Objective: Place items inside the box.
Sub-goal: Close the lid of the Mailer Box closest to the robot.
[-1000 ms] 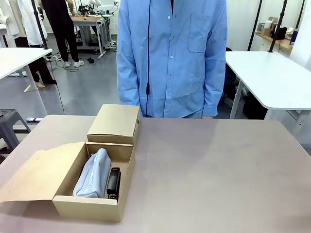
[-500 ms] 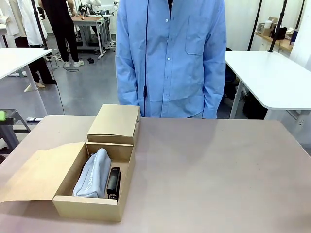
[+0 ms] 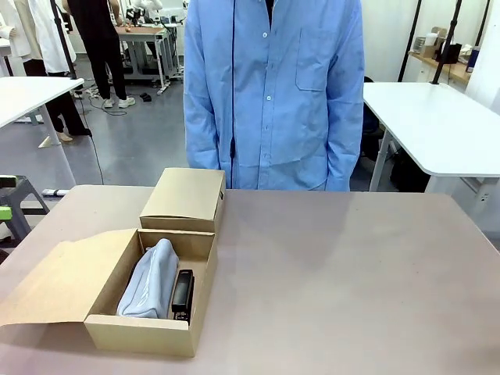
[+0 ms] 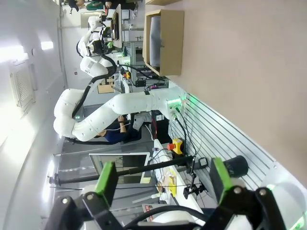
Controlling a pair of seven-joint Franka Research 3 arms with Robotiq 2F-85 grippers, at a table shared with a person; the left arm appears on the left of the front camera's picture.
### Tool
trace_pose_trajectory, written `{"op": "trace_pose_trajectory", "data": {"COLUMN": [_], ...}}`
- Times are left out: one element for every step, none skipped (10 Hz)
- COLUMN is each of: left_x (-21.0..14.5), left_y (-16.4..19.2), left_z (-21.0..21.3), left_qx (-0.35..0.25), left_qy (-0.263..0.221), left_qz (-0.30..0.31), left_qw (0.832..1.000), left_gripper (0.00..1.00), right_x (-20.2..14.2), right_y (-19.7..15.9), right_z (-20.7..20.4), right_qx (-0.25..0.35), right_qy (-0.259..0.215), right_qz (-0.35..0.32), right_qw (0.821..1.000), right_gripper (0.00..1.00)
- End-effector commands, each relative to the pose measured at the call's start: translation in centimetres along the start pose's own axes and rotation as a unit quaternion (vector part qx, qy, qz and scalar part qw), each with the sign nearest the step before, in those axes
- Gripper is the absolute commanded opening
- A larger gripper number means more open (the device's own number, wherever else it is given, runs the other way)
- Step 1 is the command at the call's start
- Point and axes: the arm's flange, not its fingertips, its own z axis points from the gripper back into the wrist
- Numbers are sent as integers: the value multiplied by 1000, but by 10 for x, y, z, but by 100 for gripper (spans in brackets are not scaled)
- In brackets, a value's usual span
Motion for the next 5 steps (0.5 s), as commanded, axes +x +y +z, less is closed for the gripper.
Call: {"op": "trace_pose_trajectory", "data": {"left_x": [-4,0,0,0,-7], "left_y": [-10,0,0,0,8], "left_z": [-23,0,0,0,-2], "left_qx": [89,0,0,0,24], "left_qy": [34,0,0,0,12], "left_qz": [-26,0,0,0,-21], "left_qw": [995,1000,1000,1000,999], "left_gripper": [100,100,100,100,100], "right_x": [1,1,1,1,1], "right_y": [6,6,6,6,6], "right_z": [0,0,0,0,0], "right_qx": [7,7,7,7,7], "right_qy": [-3,-3,-3,-3,-3], "right_qz": [-5,-5,-5,-5,-5], "right_qw": [1000,1000,1000,1000,1000], "right_gripper": [100,100,100,100,100]}}
